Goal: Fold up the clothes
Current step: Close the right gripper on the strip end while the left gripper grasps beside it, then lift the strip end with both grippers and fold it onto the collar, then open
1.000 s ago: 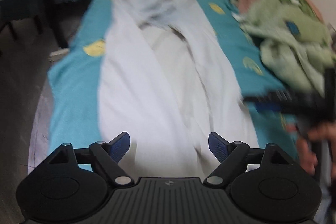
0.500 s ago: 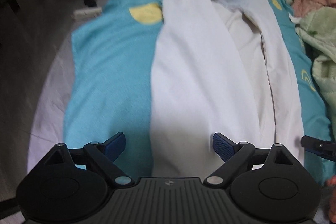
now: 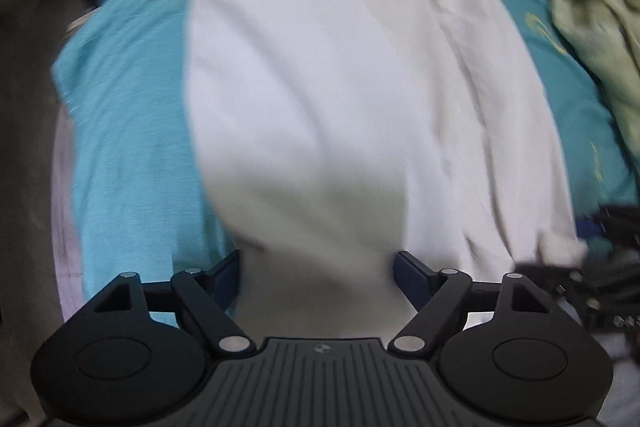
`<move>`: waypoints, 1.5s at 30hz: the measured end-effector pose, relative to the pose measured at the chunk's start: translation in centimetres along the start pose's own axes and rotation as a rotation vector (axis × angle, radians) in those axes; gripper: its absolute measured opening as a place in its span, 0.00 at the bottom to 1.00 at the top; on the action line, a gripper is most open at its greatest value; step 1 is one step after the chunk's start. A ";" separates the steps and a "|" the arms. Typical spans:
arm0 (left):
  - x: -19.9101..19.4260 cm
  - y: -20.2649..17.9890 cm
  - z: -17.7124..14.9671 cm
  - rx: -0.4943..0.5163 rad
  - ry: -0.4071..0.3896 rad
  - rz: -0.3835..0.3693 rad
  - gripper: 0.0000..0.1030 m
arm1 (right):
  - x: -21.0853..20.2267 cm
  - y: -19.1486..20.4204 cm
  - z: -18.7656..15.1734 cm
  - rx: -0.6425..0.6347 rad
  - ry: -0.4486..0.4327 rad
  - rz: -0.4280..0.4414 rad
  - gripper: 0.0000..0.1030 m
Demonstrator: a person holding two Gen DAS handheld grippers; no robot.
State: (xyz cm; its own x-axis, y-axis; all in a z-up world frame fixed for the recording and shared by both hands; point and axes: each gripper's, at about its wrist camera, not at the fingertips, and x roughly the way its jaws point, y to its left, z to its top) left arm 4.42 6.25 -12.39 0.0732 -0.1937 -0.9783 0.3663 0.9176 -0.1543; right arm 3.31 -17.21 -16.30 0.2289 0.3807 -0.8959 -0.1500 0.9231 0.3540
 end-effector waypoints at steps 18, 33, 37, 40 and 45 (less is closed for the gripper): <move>-8.0 -7.6 -3.0 0.222 -0.255 0.082 0.10 | -10.8 -0.5 -1.9 -0.101 -0.297 -0.018 0.14; -21.6 -10.3 -13.7 0.101 -0.526 -0.071 0.08 | -22.0 0.4 -8.9 -0.089 -0.555 0.032 0.13; -22.6 -12.0 -19.0 0.135 -0.505 -0.072 0.07 | -23.5 1.0 -13.2 -0.116 -0.559 0.041 0.13; -23.6 -12.8 -20.0 0.161 -0.523 -0.050 0.07 | -23.6 1.4 -13.6 -0.126 -0.566 0.022 0.13; -24.8 -11.7 -15.9 0.148 -0.616 -0.052 0.07 | -23.0 0.8 -9.1 -0.086 -0.608 0.015 0.14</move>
State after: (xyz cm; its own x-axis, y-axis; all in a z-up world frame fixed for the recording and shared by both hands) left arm -16.40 5.84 11.54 0.5563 -0.4414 -0.7041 0.5047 0.8526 -0.1357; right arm -10.80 -25.69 2.16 0.7299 0.3798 -0.5683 -0.2293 0.9193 0.3198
